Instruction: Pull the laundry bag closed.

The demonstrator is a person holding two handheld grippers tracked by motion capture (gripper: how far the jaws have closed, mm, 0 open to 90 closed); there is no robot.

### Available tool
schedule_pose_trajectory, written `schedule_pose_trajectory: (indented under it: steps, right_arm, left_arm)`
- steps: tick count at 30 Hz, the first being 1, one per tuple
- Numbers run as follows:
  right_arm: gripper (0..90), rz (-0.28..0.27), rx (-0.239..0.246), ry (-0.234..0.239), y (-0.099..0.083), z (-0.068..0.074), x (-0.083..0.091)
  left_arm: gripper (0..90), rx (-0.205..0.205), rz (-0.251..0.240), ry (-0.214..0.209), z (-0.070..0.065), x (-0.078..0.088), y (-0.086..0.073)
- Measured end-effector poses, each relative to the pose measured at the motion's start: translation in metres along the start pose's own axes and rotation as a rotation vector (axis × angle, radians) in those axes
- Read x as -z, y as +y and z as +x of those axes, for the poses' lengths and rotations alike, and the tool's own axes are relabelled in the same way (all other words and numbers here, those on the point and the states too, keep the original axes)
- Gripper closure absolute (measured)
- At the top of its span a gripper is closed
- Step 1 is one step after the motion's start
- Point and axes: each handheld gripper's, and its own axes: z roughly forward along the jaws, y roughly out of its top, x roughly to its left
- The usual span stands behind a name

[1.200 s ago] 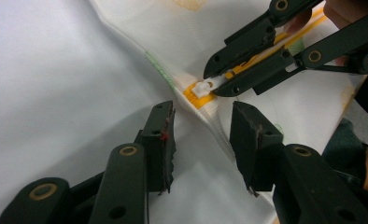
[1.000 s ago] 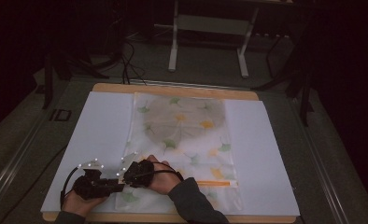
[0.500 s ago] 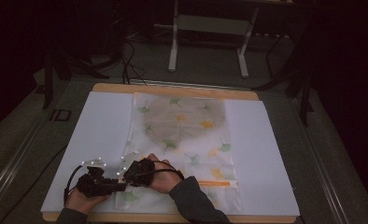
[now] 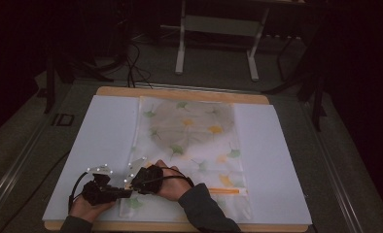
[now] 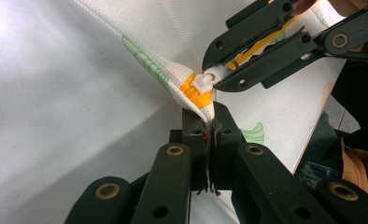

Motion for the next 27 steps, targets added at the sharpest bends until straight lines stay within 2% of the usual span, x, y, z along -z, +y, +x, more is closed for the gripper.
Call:
schedule_pose_trajectory:
  steps: [27]
  right_arm:
    - [84.5, 0.034, -0.015, 0.016, -0.014, -0.003, -0.008]
  left_arm:
    - [88.1, -0.008, -0.022, -0.007, 0.0, 0.004, -0.001]
